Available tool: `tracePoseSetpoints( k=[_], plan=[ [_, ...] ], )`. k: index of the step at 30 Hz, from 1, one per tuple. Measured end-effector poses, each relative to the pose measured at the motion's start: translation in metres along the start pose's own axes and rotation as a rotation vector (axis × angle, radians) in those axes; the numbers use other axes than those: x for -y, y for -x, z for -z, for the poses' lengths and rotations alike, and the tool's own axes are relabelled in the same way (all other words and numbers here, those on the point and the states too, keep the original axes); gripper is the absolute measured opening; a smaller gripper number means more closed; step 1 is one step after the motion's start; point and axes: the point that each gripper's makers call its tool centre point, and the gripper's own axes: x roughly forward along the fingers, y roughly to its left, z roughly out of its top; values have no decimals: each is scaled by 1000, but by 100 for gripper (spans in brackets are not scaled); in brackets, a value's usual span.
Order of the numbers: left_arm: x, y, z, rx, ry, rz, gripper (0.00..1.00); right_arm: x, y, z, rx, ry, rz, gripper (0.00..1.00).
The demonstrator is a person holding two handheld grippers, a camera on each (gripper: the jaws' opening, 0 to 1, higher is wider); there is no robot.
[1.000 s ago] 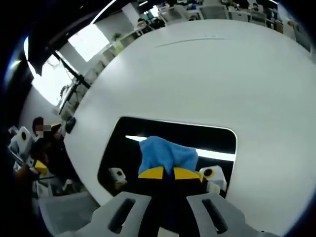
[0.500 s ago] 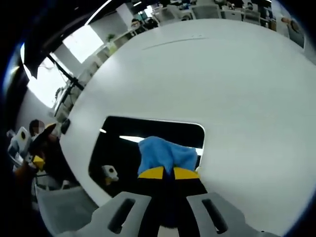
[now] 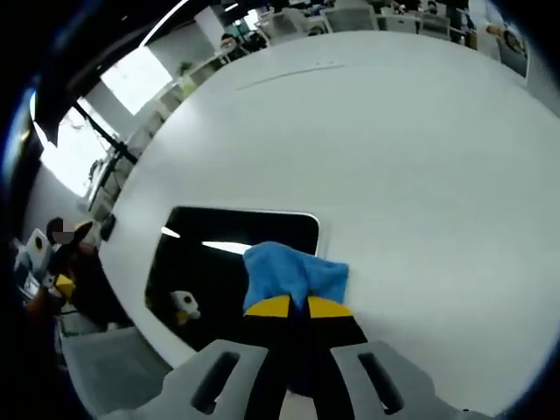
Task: Wipe the mirror surface with the cleaning cloth until all visible marks leave the cleaned area.
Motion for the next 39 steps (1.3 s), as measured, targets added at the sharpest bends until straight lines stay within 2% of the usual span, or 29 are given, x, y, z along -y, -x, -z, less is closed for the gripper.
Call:
tracePoseSetpoints(
  k=[11, 21, 33, 37, 39],
  plan=[
    [4, -2, 1, 7, 4, 4, 100, -1, 1, 1, 5, 0, 7, 0],
    [6, -3, 2, 12, 6, 11, 100, -4, 8, 18, -27, -9, 5, 0],
    [8, -4, 4, 11, 8, 15, 100, -8, 16, 37, -15, -40, 7, 0],
    [9, -3, 3, 30, -26, 21, 100, -10, 19, 44, -11, -39, 20, 0],
    [9, -2, 5, 21, -30, 24, 100, -11, 20, 46, -12, -50, 21, 0]
  ],
)
